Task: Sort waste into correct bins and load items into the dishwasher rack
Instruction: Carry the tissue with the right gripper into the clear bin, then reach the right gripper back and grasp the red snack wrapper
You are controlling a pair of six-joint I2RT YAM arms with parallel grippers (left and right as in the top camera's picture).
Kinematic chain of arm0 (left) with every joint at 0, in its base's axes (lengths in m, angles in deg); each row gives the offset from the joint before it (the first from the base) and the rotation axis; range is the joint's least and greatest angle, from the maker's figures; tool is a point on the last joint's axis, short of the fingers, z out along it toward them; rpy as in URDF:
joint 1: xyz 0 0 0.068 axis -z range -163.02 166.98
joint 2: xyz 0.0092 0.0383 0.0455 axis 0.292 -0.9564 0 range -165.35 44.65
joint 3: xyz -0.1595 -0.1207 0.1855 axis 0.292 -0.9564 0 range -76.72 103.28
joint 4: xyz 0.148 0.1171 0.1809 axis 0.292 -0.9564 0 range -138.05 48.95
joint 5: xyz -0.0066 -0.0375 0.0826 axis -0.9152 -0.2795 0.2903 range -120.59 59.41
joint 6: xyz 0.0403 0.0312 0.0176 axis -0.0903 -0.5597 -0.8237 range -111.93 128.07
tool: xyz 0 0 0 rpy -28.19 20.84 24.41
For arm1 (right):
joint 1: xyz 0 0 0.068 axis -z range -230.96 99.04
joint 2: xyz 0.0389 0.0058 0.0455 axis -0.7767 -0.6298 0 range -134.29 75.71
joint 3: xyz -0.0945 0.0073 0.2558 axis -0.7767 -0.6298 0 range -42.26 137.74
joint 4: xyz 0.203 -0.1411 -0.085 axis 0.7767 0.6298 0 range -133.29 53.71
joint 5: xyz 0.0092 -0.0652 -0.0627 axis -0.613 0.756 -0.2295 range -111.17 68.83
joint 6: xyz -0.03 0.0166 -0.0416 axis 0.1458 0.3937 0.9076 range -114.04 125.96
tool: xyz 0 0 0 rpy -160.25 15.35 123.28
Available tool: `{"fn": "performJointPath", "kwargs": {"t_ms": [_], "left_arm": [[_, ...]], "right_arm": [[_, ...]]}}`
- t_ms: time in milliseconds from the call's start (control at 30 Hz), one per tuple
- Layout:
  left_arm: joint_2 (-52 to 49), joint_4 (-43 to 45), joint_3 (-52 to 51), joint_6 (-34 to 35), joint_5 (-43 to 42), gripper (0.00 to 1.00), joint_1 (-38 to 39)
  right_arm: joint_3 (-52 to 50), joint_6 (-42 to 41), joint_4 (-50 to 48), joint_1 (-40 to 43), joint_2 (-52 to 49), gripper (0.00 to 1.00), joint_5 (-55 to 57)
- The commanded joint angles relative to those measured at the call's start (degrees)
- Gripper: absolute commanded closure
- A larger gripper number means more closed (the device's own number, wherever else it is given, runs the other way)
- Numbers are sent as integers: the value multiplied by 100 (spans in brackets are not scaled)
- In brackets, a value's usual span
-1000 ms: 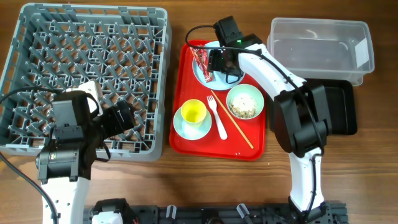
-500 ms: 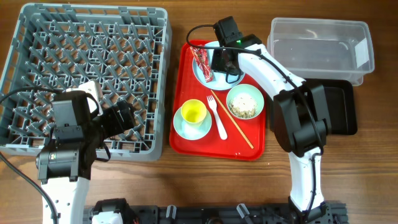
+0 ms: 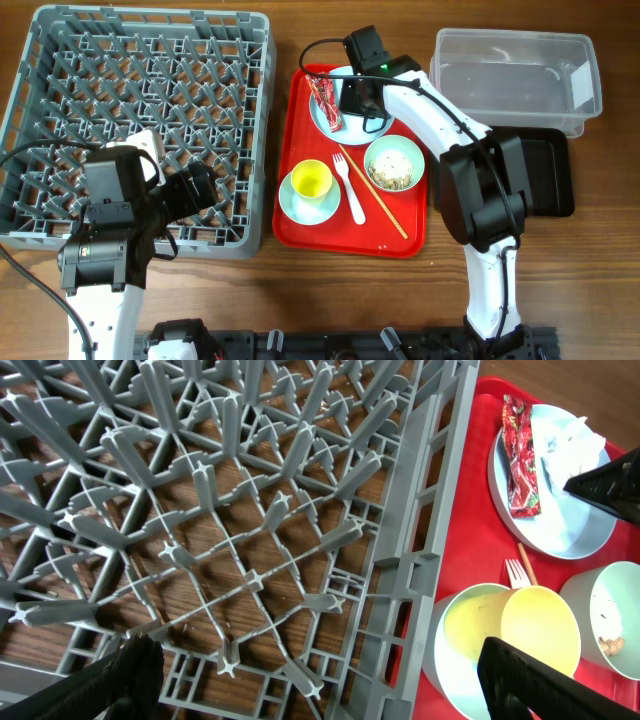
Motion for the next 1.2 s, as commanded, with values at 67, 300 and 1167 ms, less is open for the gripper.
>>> {"fn": "performJointPath", "kwargs": {"t_ms": [67,300,1167], "left_arm": [[0,4,103,9,57,0,-15],[0,2,103,9,57,0,-15],[0,24,103,9,57,0,-15]], "right_arm": [[81,428,175,243,435,96,109],[83,887,304,831,1600,96,188],[79,2109,664,1436,2133,29,-1832]]}}
